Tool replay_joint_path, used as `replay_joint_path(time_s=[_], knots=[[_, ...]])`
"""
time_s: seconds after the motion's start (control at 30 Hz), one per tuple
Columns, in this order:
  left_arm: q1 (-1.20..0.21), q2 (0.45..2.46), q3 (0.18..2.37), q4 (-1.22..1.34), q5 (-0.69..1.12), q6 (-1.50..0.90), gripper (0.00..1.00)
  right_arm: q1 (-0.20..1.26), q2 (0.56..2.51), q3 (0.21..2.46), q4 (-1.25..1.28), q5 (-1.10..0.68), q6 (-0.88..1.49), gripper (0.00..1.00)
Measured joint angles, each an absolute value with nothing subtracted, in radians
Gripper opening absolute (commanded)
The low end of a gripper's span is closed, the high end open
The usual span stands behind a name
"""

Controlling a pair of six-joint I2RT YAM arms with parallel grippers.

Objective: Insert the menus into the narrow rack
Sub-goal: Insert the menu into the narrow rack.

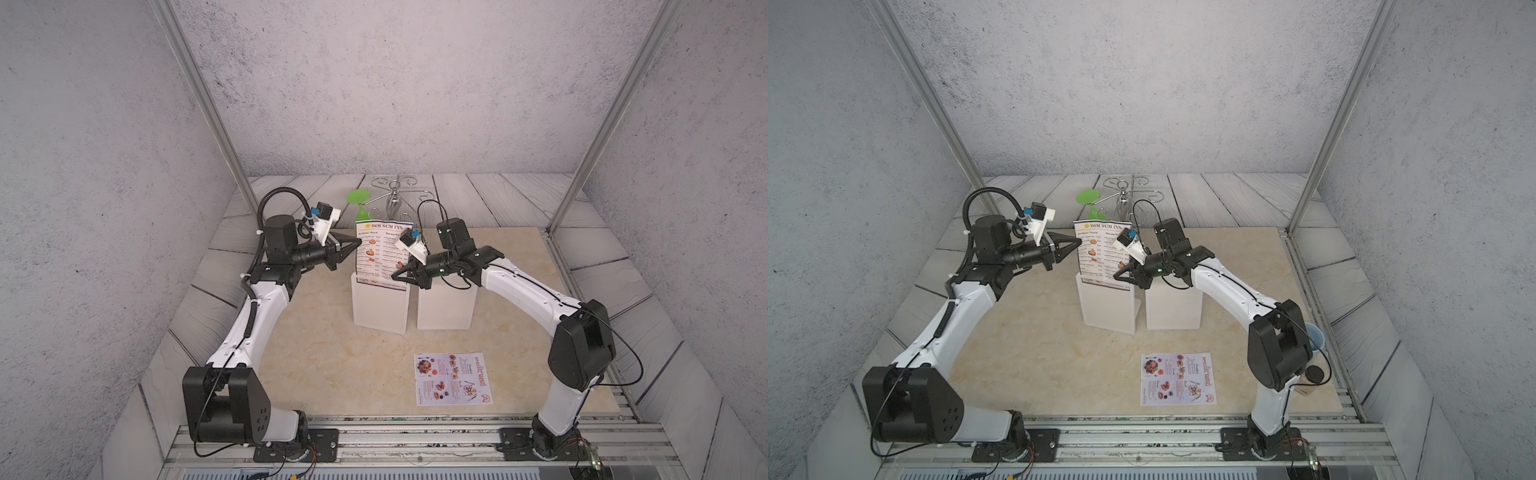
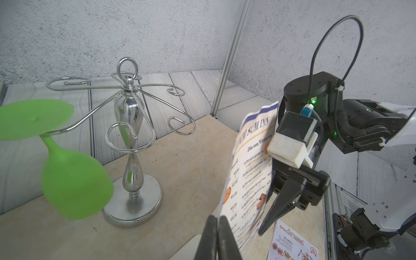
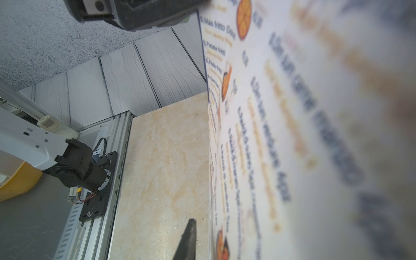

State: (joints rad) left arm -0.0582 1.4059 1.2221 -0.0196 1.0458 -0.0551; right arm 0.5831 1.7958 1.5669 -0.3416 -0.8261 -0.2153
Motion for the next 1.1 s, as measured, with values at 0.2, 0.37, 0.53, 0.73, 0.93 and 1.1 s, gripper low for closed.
replay_joint_path(time_s=[0.2, 0.37, 0.53, 0.73, 0.93, 1.1], knots=[[-0.058, 1.406, 1.222, -0.033, 1.061, -0.041, 0.08, 0.58, 1.796, 1.568, -0.318, -0.796, -0.19, 0.22], [-0.058, 1.407, 1.222, -0.044, 1.068, -0.032, 0.08, 0.57, 1.796, 1.6, -0.307, -0.775, -0.165, 0.25], [-0.058, 1.407, 1.222, -0.052, 1.069, -0.024, 0.08, 0.556, 1.796, 1.646, -0.298, -0.76, -0.146, 0.27], [-0.058, 1.407, 1.222, -0.06, 1.07, -0.021, 0.08, 0.539, 1.796, 1.702, -0.302, -0.748, -0.131, 0.27], [-0.057, 1.41, 1.222, -0.071, 1.07, -0.01, 0.08, 0.531, 1.796, 1.745, -0.313, -0.748, -0.13, 0.26], [-0.056, 1.411, 1.222, -0.081, 1.069, 0.002, 0.08, 0.529, 1.796, 1.761, -0.327, -0.749, -0.125, 0.23]])
